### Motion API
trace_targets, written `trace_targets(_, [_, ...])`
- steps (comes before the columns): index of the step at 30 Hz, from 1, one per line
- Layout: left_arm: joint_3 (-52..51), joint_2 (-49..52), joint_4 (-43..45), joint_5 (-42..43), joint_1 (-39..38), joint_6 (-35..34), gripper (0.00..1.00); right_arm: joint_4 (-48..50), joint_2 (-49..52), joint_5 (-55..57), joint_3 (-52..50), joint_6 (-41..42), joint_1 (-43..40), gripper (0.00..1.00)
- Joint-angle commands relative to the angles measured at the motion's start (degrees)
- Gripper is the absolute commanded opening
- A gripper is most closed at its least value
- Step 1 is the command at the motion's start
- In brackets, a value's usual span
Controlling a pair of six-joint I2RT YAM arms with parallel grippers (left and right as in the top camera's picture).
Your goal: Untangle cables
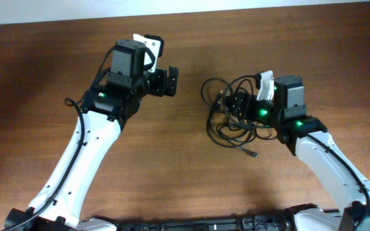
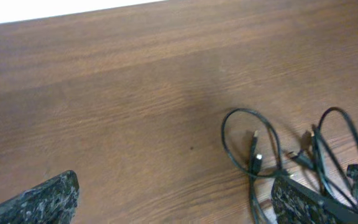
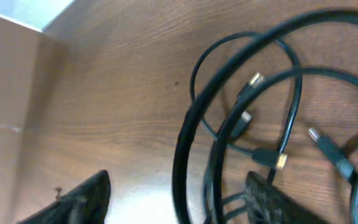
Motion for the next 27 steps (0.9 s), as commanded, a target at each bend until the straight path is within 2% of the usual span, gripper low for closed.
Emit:
trace_targets(1, [-0.1, 0.2, -0.9, -0.2, 0.7, -0.1, 0.99, 2.6, 4.2, 2.7, 0.2, -0.6, 1.3, 0.44])
trace_targets(2, [-0.1, 0.2, -0.9, -0.2, 0.7, -0.1, 0.99, 3.6, 5.1, 2.0, 0.2, -0.6, 1.4, 0.39])
trace_targets(5, [-0.1, 0.2, -1.3, -0.2, 0.7, -0.1, 0.99, 5.7, 6.5, 1.4, 0.2, -0.6, 1.4, 0.04])
trace_targets(13, [-0.1, 0.2, -2.4, -0.2, 0.7, -0.1, 0.99, 8.8, 6.5, -1.0, 0.3, -0.6, 1.3, 0.04])
trace_targets(14, [-0.1, 0.2, -2.4, -0.2, 0.7, -0.1, 0.99, 8.8, 6.5, -0.8, 0.3, -0.6, 1.3, 0.05])
trace_targets(15, [-0.1, 0.2, -2.4, -0.2, 0.7, -0.1, 0.99, 8.8, 6.5, -0.1, 0.3, -0.6, 1.3, 0.13])
trace_targets(17, [-0.1, 0.2, -2.4, -0.2, 0.7, -0.1, 0.99, 8.3, 6.5, 2.3, 0.3, -0.6, 1.3, 0.48])
trace_targets(19, [-0.1, 0.2, -2.4, -0.2, 0.7, -0.1, 0.99, 7.9, 6.5, 4.7, 0.3, -0.6, 1.2, 0.6])
trace_targets(21, [-0.1, 0.2, -2.4, -0.2, 0.7, -0.1, 0.99, 8.0, 6.5, 7.3, 0.3, -0.6, 1.2, 0.64])
trace_targets(27, [-0.1, 0.2, -2.4, -0.2, 0.7, -0.1, 0.99, 9.3, 6.5, 13.7, 0.3, -0.6, 1.2, 0.65])
